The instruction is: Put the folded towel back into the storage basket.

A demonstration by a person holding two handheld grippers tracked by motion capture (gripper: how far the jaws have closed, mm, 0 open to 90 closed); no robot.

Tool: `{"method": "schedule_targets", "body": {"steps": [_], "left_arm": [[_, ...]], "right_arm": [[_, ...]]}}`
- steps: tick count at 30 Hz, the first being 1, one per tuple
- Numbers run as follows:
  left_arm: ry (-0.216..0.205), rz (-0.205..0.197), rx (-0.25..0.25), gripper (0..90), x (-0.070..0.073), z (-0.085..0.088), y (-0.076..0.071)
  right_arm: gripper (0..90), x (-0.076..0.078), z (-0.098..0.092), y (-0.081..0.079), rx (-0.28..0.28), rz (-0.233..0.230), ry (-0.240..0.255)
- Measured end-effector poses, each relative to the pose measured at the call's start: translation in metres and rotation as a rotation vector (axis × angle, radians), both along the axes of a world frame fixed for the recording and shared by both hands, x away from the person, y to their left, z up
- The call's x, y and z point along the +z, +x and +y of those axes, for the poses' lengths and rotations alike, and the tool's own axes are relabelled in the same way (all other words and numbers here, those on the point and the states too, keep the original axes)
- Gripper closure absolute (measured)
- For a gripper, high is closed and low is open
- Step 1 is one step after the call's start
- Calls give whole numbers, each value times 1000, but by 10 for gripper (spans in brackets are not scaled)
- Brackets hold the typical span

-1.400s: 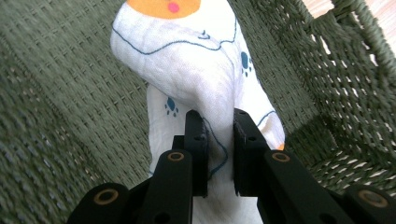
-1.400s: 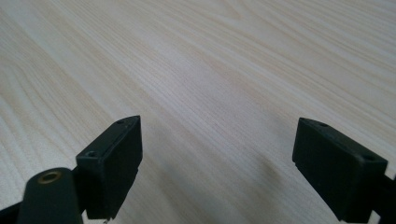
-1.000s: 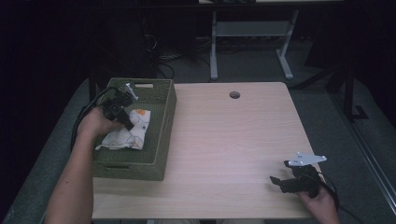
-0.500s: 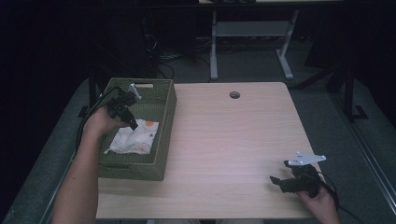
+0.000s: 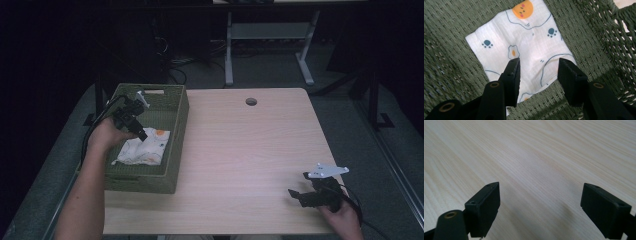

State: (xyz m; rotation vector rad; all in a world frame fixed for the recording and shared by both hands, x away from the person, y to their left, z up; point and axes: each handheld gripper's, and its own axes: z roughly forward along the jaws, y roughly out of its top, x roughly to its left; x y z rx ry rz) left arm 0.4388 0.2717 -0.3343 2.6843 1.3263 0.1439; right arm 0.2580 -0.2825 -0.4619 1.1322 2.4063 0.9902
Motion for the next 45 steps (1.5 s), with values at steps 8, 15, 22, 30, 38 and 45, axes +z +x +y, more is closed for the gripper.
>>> {"method": "schedule_targets", "body": {"steps": [8, 15, 22, 30, 38, 45], "left_arm": [[-1, 0, 2, 521, 1, -3, -4], [0, -3, -2, 510, 2, -7, -4], [-6, -6, -2, 491, 4, -12, -5], [-10, -21, -2, 481, 11, -17, -8], [-7, -18, -6, 475, 12, -20, -10], [-10, -26, -11, 460, 16, -26, -11]], "right_arm": [[157, 1, 1, 0, 4, -3, 1], [157, 1, 0, 0, 6, -3, 3], [157, 0, 0, -1, 4, 0, 4], [157, 1, -2, -1, 3, -6, 6], [157, 2, -3, -2, 2, -8, 7], [157, 2, -3, -2, -1, -5, 7]]}}
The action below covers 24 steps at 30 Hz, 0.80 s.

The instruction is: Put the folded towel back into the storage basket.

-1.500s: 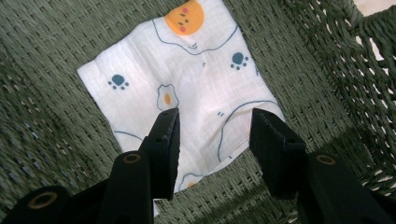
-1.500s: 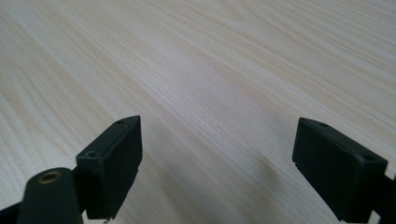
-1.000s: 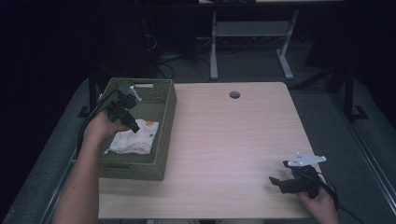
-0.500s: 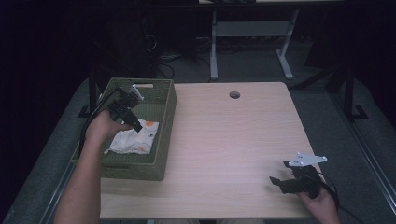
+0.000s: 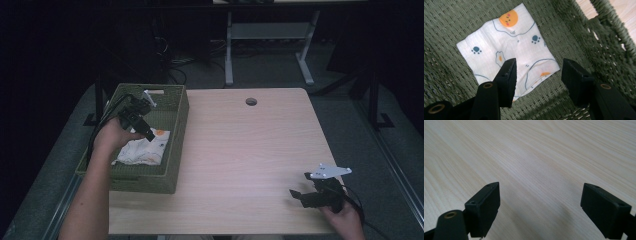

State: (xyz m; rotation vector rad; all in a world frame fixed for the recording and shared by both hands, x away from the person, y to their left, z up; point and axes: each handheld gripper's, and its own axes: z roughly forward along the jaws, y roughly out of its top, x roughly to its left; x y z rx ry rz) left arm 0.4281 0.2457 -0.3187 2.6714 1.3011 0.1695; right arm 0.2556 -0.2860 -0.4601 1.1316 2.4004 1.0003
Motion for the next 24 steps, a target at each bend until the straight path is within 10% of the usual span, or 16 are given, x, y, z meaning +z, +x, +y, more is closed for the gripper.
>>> {"method": "schedule_targets", "body": {"steps": [24], "left_arm": [[-5, -38, -34, 428, 21, -20, -9]], "right_arm": [[157, 0, 0, -1, 3, 0, 0]]}}
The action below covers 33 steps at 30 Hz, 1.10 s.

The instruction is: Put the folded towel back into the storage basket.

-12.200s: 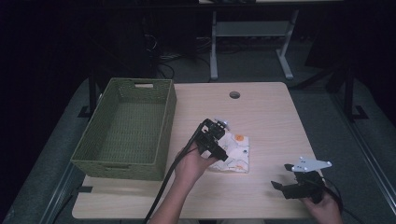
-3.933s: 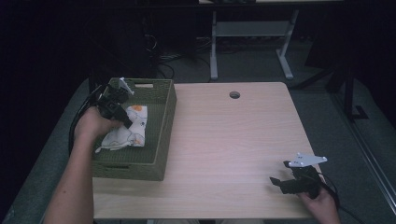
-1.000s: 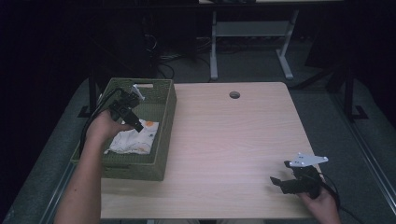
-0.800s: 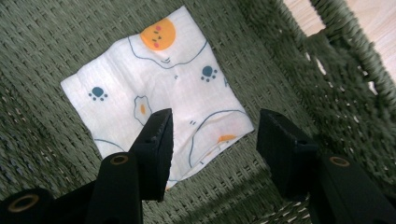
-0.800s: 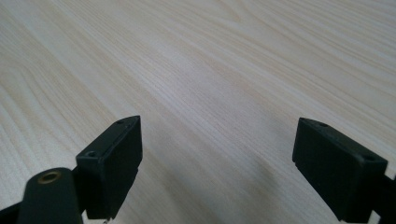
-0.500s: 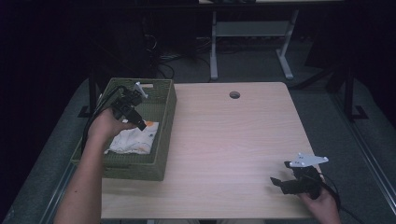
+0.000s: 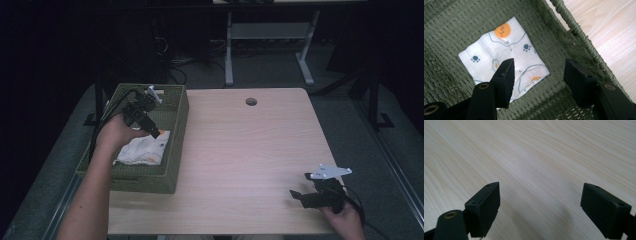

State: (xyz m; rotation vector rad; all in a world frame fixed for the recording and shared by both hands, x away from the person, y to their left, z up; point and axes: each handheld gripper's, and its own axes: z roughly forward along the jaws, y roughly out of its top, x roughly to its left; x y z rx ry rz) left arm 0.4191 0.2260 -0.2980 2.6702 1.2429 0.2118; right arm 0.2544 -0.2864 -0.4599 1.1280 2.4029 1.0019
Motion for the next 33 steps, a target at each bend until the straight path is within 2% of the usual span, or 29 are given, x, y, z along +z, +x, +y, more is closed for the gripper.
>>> {"method": "schedule_targets", "body": {"steps": [11, 33], "left_arm": [[3, -1, -2, 406, 3, -5, -2], [0, -20, -68, 385, 16, -43, -6]], "right_arm": [[157, -1, 1, 1, 5, -2, -3], [157, 1, 1, 0, 5, -3, 4]]}}
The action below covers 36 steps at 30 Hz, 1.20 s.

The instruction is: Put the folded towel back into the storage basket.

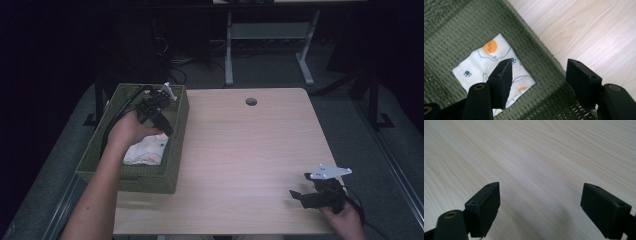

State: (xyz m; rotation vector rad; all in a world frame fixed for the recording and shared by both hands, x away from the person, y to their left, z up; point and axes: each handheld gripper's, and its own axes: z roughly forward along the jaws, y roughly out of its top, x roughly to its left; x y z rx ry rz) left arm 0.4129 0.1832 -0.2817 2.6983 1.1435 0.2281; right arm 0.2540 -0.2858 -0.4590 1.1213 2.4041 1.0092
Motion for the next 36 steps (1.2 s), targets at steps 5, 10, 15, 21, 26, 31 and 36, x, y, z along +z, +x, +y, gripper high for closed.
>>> {"method": "schedule_targets", "body": {"steps": [5, 10, 15, 21, 26, 31, 36], "left_arm": [[-13, -2, -20, 378, 1, -8, -1], [-14, 1, -32, 376, 0, -14, -1], [-18, 1, -43, 374, -1, -23, -3], [-22, 4, -51, 370, -3, -30, -3], [-8, 2, -78, 367, -4, -38, -5], [-6, 5, -93, 364, -5, -46, -6], [-1, 8, -109, 362, -6, -53, -9]], "right_arm": [[157, 0, 0, 0, -1, 0, 3], [157, 1, 1, 0, 4, -2, 2], [157, 1, 2, 0, 4, 1, 2], [157, 1, 0, -1, -1, -1, 3], [157, 1, 0, -1, -2, 0, 4], [157, 1, 0, -1, -1, -3, 0], [157, 2, -2, -1, -1, -6, 2]]}}
